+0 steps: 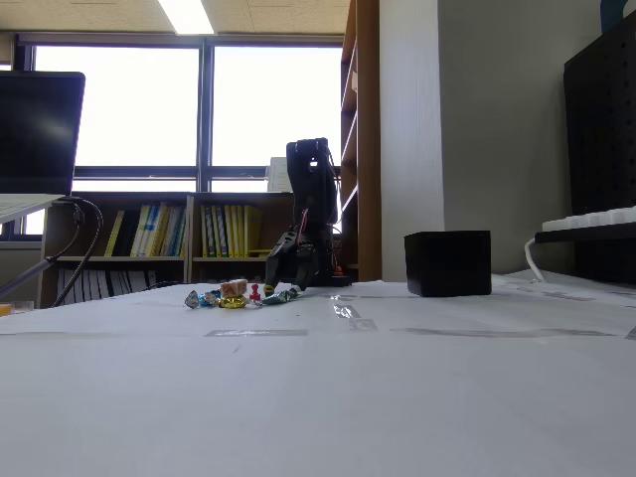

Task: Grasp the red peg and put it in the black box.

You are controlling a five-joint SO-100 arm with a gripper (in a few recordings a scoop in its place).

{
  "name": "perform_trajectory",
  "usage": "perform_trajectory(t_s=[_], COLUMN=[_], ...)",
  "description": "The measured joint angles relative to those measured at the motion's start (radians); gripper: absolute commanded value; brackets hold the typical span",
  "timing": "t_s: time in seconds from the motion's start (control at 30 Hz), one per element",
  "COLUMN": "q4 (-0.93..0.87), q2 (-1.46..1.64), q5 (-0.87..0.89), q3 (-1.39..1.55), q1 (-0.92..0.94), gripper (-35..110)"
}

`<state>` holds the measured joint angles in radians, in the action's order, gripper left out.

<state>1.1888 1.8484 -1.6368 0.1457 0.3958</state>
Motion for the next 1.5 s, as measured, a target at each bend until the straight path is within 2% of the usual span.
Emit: perform_trajectory(t_s=[0.17, 1.5], q4=[0.000, -0.029], q2=[0.002, 0.106], q5=[0.021, 0.005], q3=[0.020, 0.175], q1=[-0.006, 0.028], gripper=[12, 12])
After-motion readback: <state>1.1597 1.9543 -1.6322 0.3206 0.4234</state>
